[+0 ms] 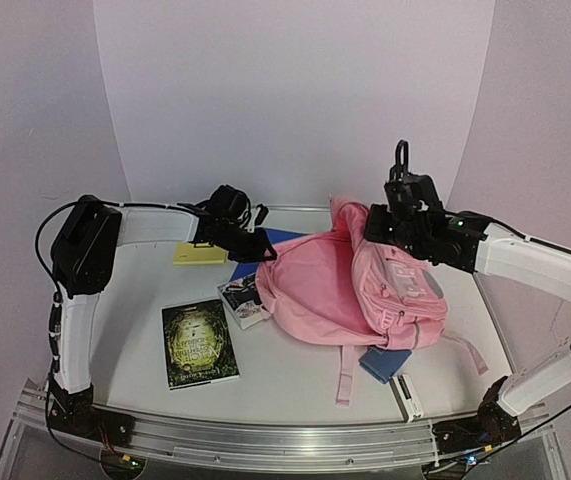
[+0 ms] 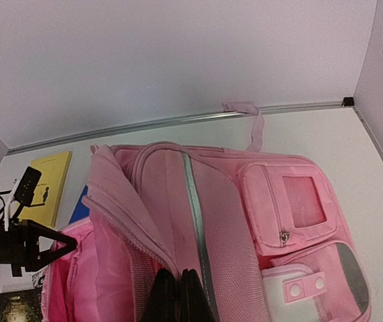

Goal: Pack the student bag
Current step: Unzip the student bag at the center of the board.

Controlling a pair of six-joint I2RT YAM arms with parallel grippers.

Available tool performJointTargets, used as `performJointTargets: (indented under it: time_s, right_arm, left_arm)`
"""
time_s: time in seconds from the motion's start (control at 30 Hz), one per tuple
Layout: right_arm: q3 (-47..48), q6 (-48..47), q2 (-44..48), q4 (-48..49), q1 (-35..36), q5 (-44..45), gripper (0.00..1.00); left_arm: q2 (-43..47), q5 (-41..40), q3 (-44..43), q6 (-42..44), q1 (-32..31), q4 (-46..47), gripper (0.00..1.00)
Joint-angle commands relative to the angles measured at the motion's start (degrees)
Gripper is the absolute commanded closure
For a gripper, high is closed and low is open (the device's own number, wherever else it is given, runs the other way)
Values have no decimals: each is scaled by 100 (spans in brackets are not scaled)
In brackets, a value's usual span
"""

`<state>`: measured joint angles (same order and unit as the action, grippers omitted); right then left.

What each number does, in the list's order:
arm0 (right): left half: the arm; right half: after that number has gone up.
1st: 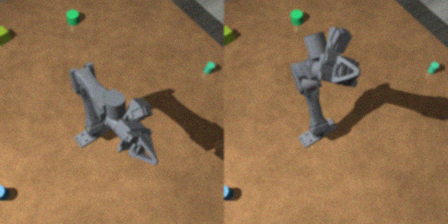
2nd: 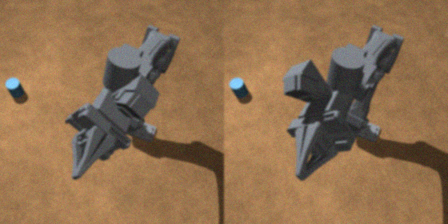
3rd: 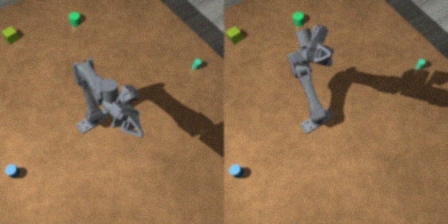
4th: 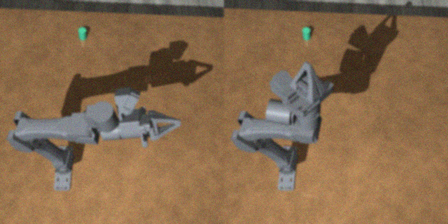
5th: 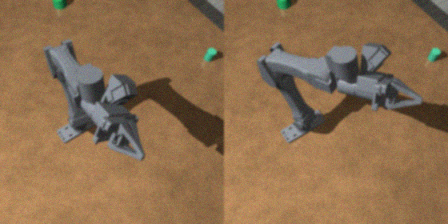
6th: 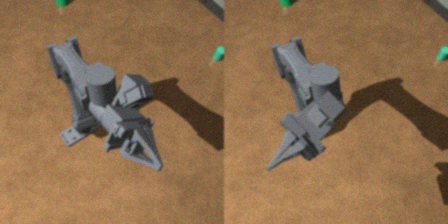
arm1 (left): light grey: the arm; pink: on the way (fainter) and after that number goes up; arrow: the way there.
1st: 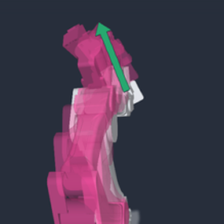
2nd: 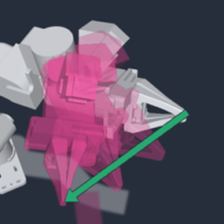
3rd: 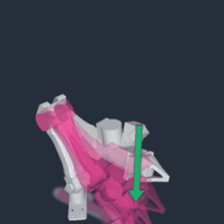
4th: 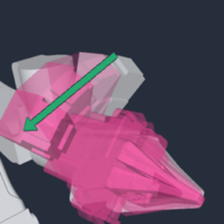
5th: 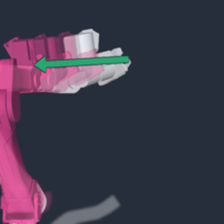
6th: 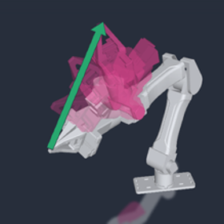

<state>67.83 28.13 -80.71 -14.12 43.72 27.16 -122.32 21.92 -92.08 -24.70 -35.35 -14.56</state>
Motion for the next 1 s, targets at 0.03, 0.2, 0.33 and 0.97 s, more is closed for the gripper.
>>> performJointTargets:
  time_s: [0.03,0.2,0.33,0.97]
  right_arm:
    - [-278,283,-29,-237,-137,301,100]
    - [-362,419,115,-257,-132,715,100]
    - [-384,528,104,-258,-130,735,100]
    - [-856,806,335,-302,-135,662,100]
  left_arm:
    - [408,-128,181,56,181,223,60]
    - [1409,-523,1307,-314,207,354,25]
    - [2097,-500,2341,-1013,285,696,19]
    - [1713,-47,3263,-1755,758,1491,20]
